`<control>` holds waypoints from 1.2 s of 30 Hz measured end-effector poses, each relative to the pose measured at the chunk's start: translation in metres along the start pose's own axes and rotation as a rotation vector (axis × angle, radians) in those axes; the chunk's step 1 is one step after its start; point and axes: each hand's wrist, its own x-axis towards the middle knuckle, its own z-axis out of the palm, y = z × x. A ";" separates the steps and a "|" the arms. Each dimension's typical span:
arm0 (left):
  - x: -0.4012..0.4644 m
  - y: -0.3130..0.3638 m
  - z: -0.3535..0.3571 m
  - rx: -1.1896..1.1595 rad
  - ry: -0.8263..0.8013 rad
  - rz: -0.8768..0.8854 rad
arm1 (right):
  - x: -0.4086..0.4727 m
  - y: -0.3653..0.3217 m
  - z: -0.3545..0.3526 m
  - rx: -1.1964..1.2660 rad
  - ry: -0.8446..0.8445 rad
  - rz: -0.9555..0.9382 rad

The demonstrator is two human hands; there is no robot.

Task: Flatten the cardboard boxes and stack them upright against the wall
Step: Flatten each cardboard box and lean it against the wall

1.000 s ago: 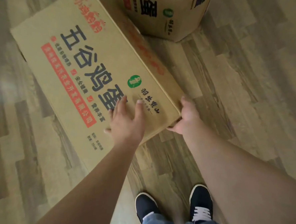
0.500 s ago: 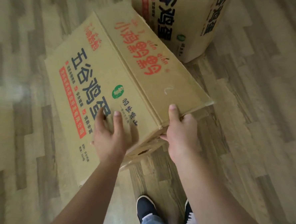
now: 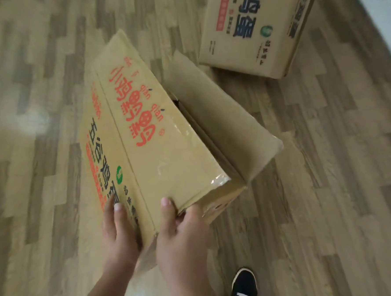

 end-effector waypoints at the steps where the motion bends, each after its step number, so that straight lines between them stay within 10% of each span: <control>1: -0.001 -0.003 0.000 -0.073 -0.006 -0.098 | -0.003 0.006 0.004 -0.016 -0.014 -0.027; 9: 0.045 0.039 0.050 -0.320 -0.022 -0.300 | 0.022 0.074 -0.036 -0.241 0.010 -0.117; 29: 0.039 -0.066 0.103 0.389 -0.079 -0.323 | 0.019 0.235 -0.040 -0.332 -0.037 0.385; 36: 0.040 -0.056 0.106 0.470 -0.115 -0.367 | 0.066 0.151 -0.047 -0.650 0.350 -0.295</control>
